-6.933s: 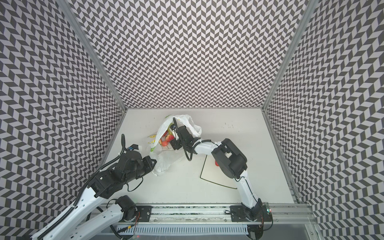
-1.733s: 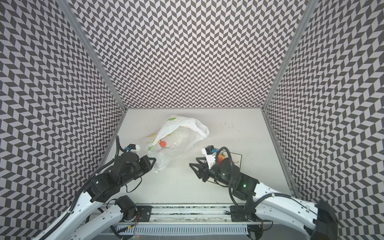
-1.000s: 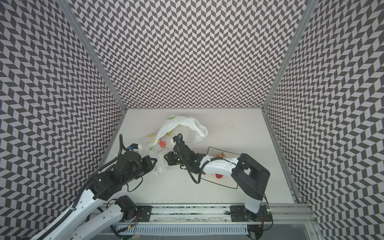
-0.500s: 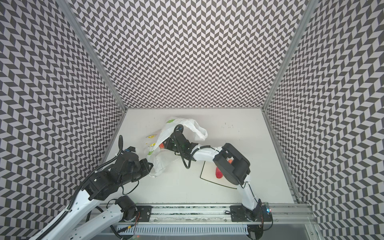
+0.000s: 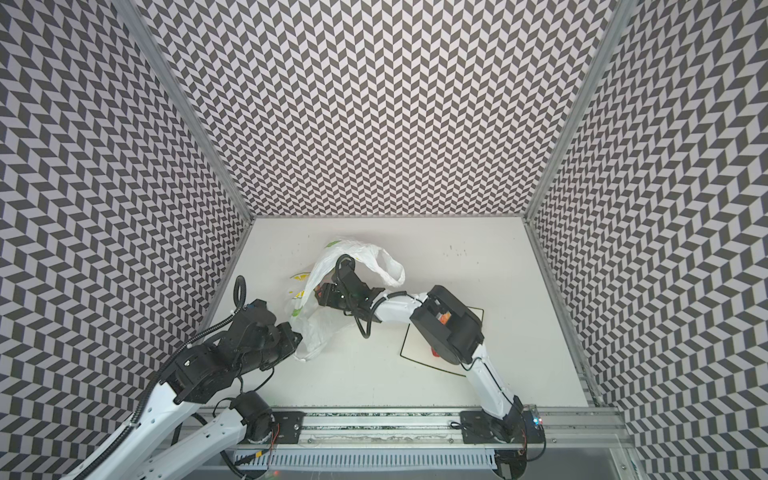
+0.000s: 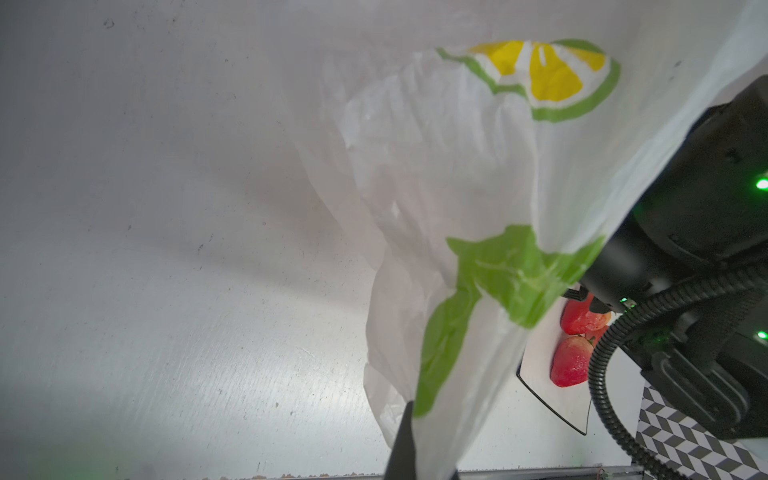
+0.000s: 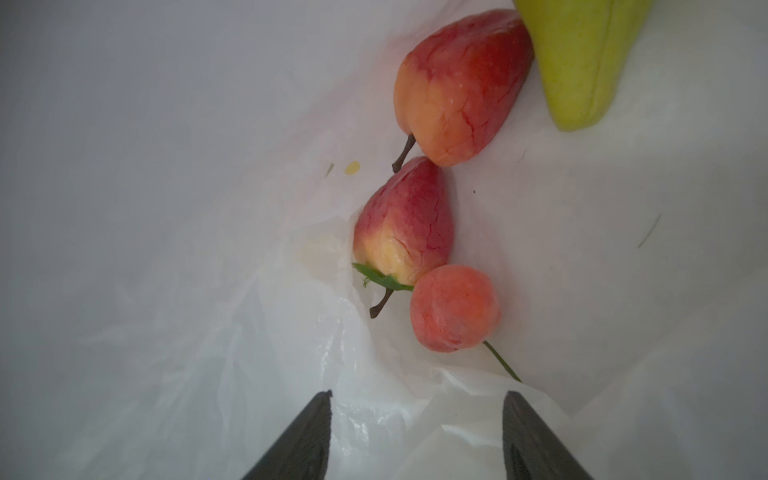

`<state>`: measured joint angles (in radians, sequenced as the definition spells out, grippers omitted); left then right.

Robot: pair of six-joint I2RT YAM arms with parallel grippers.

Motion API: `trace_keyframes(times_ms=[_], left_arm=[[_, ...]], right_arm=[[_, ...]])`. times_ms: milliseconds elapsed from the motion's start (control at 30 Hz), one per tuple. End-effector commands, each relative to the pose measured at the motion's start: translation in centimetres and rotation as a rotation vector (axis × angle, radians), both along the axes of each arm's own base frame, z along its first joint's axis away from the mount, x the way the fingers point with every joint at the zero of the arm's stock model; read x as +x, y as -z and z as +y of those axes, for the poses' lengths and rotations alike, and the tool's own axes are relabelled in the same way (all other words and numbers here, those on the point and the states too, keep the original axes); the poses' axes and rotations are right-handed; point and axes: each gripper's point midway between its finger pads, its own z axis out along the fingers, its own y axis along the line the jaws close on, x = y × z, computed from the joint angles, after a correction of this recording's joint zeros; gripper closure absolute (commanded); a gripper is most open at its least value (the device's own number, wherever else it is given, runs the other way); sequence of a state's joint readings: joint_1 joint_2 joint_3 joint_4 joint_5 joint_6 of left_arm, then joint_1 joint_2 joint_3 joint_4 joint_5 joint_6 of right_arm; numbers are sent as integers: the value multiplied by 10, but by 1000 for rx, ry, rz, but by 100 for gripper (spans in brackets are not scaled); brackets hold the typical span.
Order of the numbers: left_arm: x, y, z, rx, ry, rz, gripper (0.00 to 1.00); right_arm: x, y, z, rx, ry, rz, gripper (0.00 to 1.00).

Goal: Take the fake fruits out of the plastic bag
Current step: 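Lower the open right gripper toward the remaining fruits in the bag, then close the right gripper on the small pink peach and lift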

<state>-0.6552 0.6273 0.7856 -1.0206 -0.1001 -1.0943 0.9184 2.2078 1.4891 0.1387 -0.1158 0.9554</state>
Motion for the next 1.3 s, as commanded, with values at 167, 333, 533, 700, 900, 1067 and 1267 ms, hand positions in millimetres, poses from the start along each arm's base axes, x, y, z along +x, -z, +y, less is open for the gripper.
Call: trace_keyframes(times_ms=[167, 333, 533, 700, 900, 1067, 1267], left_arm=[[-4, 6, 2, 11, -4, 23, 100], [-2, 3, 0, 5, -2, 19, 100], [-1, 0, -1, 5, 2, 14, 100], [-2, -4, 2, 16, 1, 10, 100], [0, -7, 1, 12, -2, 2, 100], [1, -6, 1, -10, -24, 0, 100], [4, -7, -2, -40, -38, -18, 100]], right_arm=[[19, 11, 9, -37, 40, -54, 37], [22, 25, 10, -37, 72, -21, 39], [25, 31, 22, -21, 56, -13, 41], [26, 43, 28, -8, 62, 20, 45], [26, 38, 31, 7, 62, 20, 55], [28, 14, 30, 20, 59, -24, 60], [21, -23, 28, 100, 48, -45, 63]])
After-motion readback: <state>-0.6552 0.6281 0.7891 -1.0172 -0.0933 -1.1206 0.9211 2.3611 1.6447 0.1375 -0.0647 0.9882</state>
